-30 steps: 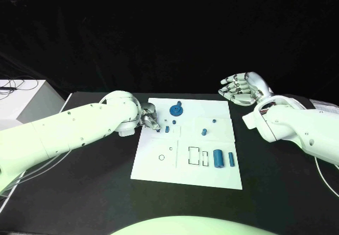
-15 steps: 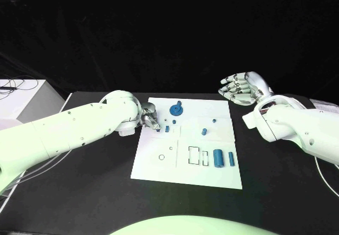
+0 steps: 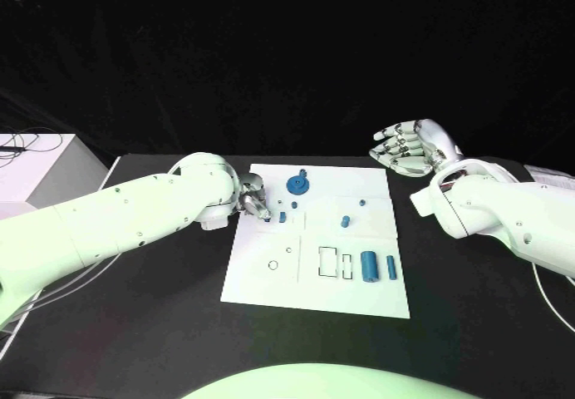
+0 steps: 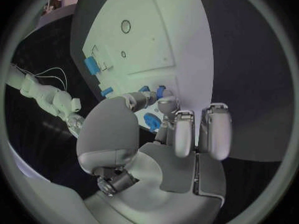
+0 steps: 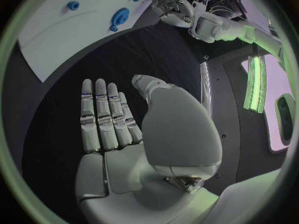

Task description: Assemble the parts on the task board

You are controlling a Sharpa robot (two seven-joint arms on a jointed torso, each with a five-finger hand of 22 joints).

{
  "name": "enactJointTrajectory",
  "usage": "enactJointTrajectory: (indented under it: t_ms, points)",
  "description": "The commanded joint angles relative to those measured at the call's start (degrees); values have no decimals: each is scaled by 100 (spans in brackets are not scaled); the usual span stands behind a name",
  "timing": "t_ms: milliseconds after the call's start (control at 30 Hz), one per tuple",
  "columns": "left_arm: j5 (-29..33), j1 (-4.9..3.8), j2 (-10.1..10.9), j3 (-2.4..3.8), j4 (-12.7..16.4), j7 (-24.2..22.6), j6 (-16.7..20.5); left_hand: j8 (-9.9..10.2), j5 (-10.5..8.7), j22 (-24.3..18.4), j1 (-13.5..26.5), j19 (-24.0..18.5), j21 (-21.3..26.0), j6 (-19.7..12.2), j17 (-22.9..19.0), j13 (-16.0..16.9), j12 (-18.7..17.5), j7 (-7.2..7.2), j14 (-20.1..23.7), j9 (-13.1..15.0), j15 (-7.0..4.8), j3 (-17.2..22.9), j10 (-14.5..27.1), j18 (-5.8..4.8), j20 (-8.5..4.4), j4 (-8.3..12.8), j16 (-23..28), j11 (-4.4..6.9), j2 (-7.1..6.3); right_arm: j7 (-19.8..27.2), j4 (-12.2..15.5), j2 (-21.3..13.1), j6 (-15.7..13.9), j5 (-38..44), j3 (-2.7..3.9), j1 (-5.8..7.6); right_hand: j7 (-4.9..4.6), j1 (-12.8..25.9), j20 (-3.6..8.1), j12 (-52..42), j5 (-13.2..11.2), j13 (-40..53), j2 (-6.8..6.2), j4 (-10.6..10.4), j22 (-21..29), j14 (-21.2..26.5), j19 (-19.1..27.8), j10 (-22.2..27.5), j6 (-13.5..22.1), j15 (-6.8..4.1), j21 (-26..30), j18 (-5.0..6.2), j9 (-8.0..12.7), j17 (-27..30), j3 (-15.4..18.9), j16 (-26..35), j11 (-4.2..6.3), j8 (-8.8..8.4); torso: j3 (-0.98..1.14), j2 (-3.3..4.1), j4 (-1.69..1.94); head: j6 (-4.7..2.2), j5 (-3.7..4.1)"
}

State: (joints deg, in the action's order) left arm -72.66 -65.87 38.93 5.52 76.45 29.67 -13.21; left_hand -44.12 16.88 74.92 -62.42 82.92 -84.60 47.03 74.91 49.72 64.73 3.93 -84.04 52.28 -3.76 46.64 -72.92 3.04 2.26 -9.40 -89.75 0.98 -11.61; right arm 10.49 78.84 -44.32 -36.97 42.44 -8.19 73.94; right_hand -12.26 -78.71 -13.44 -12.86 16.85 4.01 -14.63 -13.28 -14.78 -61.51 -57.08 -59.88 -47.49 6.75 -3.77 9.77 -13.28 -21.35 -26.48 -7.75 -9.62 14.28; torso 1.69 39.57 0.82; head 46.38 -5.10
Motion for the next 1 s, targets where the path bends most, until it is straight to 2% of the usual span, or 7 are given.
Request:
enactJointTrajectory:
  t_ms: [33, 333, 567, 800, 1000]
  points:
    - [-45, 5, -4, -10, 2, -19, -100, -16, 24, 544, -19, 36, -34, 64, 1509, -4, -32, -48, -596, 9, -46, 1043, -19, -59, -6, 1063, -25, 1, 24, 40, 4, 2, 68, 20, 2, -2, -152, 49, -11, 34, 28, -5, 12, 0, 5, 2, 33, 21, 19, 48, 15, 73, 7, 5, 22, 40, -28, -35, -3, -4, 8, 14, 3]
    - [-50, 6, -45, -32, -40, -18, -94, -11, 27, 532, -20, 27, -28, 66, 1509, -27, -48, -49, -596, 7, -46, 1041, -11, -56, -6, 1063, -25, 1, 24, 40, 5, 7, 71, 20, 2, -2, -152, 49, -11, 34, 28, -5, 12, 0, 5, 2, 33, 21, 19, 48, 15, 73, 7, 5, 22, 40, -28, -35, -6, -4, -4, 11, 0]
    - [-34, 9, -106, -101, -115, -20, -31, -11, 26, 533, -20, 28, -28, 66, 1509, -20, -45, -48, -596, 7, -46, 1041, -14, -56, -6, 1063, -25, 1, 24, 38, 22, -5, 75, 20, 2, -2, -152, 51, -12, 34, 28, -9, 14, 1, 15, 1, 34, 22, 19, 49, 14, 73, 8, 10, 27, 44, -29, -37, -7, 0, 1, 10, 21]
    - [36, 11, -140, -138, -140, -23, 45, -5, 19, 520, -9, 19, -21, 66, 1509, -11, -41, -46, -596, 6, -45, 1035, -20, -53, -6, 1046, -25, -2, 34, 37, 37, -12, 78, 20, 3, -2, -152, 51, -12, 34, 28, -9, 14, 1, 15, 1, 34, 22, 19, 49, 14, 73, 8, 10, 27, 44, -29, -37, -7, -2, 5, 22, 29]
    - [160, 11, -147, -147, -162, -32, 133, 39, -48, 501, 116, 1, -4, 19, 1480, -123, -124, -55, -586, 5, -36, 856, -6, -48, 5, 916, -5, -4, 47, 34, 36, -13, 86, 20, 3, -2, -152, 51, -12, 34, 28, -9, 14, 1, 15, 1, 34, 22, 19, 49, 14, 73, 8, 10, 27, 44, -29, -37, -5, -9, 4, 35, 29]
